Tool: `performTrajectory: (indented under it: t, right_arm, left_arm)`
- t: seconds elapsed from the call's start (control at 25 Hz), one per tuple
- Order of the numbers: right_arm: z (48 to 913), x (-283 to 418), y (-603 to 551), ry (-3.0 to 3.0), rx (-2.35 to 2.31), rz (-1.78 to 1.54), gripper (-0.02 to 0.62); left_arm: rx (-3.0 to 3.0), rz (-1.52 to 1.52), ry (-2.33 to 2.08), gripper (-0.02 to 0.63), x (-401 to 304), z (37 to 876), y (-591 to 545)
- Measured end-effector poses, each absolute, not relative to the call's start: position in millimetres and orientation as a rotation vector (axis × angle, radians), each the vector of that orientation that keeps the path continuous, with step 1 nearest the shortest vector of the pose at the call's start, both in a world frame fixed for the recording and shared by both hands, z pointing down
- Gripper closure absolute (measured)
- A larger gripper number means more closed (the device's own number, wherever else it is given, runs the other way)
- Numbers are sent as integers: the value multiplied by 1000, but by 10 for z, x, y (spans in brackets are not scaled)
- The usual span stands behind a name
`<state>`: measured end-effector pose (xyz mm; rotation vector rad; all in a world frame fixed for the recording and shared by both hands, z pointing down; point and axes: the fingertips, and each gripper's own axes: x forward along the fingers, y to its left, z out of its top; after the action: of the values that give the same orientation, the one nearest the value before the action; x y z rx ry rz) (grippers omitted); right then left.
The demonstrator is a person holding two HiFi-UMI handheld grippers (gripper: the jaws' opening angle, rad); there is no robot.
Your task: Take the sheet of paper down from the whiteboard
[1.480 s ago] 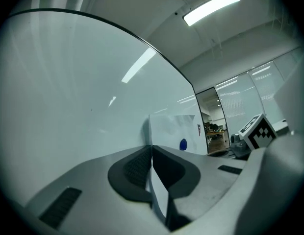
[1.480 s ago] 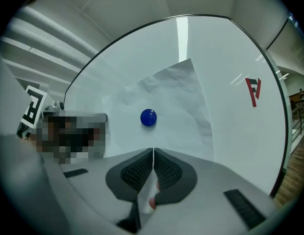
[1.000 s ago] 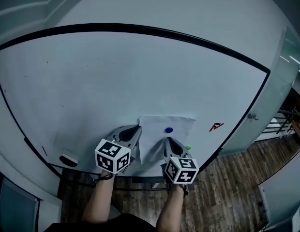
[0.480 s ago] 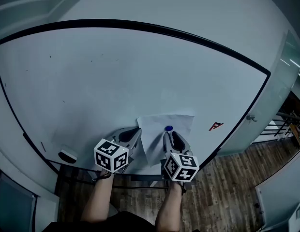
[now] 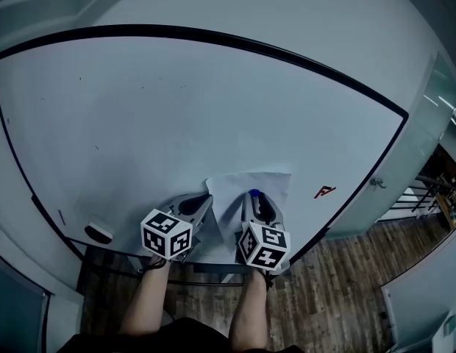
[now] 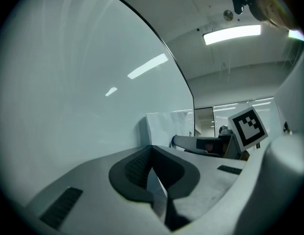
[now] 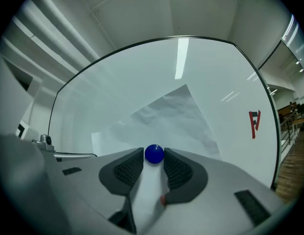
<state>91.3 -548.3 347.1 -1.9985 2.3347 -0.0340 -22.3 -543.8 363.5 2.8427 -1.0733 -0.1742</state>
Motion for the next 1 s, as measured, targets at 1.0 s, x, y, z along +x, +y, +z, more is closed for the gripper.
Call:
performTrajectory:
  t: [1.0]
  right_arm:
    - [3696,906,-5505,2296,-2090,-72,459]
  left_arm:
    - [2789,-178,-1091,586,-278,3849,-5490]
